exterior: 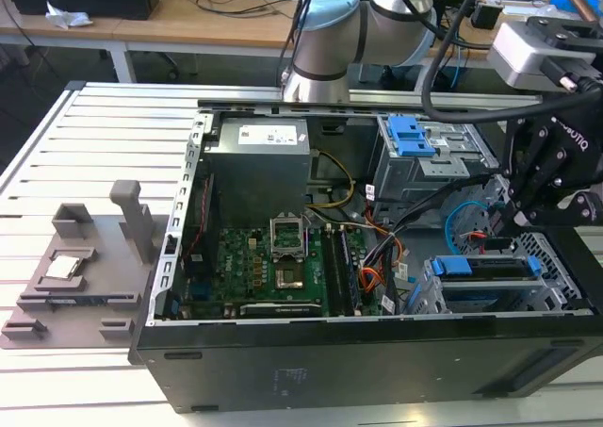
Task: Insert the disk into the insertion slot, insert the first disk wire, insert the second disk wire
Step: 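Insert the disk into the insertion slot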
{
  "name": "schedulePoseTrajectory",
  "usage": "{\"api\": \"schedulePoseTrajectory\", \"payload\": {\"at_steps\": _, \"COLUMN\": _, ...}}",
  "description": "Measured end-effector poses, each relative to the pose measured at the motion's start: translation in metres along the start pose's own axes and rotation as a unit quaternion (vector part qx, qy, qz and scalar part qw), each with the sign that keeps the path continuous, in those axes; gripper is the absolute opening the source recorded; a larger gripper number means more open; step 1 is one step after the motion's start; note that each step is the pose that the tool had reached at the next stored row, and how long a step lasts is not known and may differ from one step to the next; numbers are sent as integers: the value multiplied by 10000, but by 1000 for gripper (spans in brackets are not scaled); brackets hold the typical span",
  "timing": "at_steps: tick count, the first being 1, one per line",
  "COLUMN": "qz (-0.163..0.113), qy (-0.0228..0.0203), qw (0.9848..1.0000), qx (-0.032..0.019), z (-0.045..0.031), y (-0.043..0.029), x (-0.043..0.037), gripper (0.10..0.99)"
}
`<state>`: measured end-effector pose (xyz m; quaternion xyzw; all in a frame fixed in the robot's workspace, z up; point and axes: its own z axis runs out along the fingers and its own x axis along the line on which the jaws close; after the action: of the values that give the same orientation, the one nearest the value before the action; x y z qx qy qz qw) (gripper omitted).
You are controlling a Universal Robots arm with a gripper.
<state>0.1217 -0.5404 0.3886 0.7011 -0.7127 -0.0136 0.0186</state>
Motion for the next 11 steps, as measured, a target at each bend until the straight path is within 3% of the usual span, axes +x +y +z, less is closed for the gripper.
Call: {"api": "schedulePoseTrajectory", "payload": {"at_steps": 11, "qz": 0, "qy": 1, "qw": 10000, "qx": 0, "z": 115, "y": -40, "x": -3, "gripper": 106}}
